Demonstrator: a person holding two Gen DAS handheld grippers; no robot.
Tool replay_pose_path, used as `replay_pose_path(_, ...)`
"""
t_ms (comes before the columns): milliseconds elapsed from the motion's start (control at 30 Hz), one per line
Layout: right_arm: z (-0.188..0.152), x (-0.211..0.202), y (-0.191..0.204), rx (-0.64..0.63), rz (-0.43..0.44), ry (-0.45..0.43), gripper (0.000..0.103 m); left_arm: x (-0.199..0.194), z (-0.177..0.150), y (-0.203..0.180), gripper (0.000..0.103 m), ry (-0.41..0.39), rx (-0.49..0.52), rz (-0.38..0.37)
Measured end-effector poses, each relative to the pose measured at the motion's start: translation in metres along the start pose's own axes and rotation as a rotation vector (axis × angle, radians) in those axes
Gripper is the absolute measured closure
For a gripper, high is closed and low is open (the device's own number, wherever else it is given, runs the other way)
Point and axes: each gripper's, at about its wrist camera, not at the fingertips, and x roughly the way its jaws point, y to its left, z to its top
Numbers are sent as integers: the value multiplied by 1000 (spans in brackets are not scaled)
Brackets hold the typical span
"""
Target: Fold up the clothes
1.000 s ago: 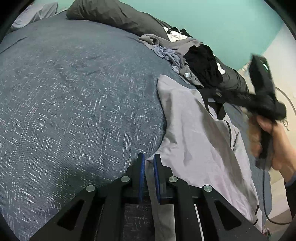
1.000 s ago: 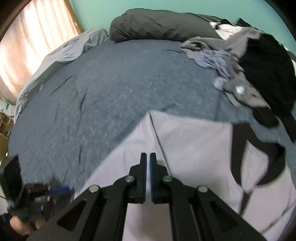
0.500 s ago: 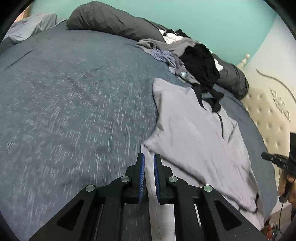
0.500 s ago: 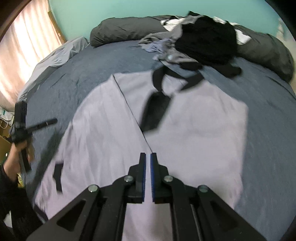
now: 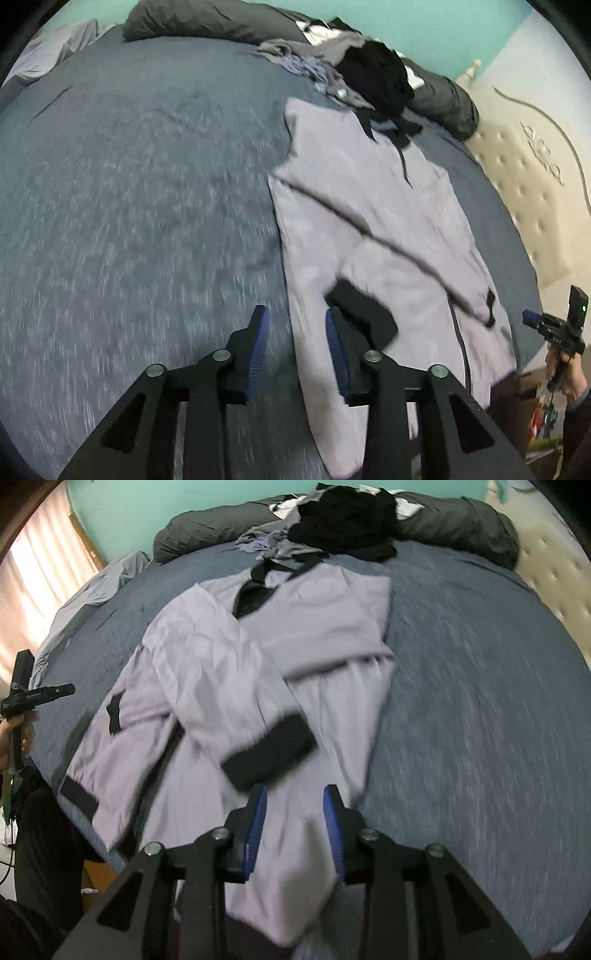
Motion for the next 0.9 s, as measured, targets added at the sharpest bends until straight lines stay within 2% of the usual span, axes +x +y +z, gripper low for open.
replay_pose_path(33, -8, -2, -2, 10, 2, 6, 69, -2, -7, -4, 58, 9, 7, -5)
replay_pose_path(133, -29, -7, -5, 33, 6, 22, 56, -5, -25, -12, 58, 38, 23, -4)
replay_pose_path(400, -62, -8, -6, 53, 18, 51, 54, 1, -57, -23, 58, 120, 49, -20)
replay_pose_path(667, -68, -3, -7, 72, 28, 67, 54, 10, -80, -29, 58, 167, 82, -14)
replay_pose_path(900, -73, 4, -6, 71, 39, 85, 54, 15, -89, -29, 58, 201, 73, -39)
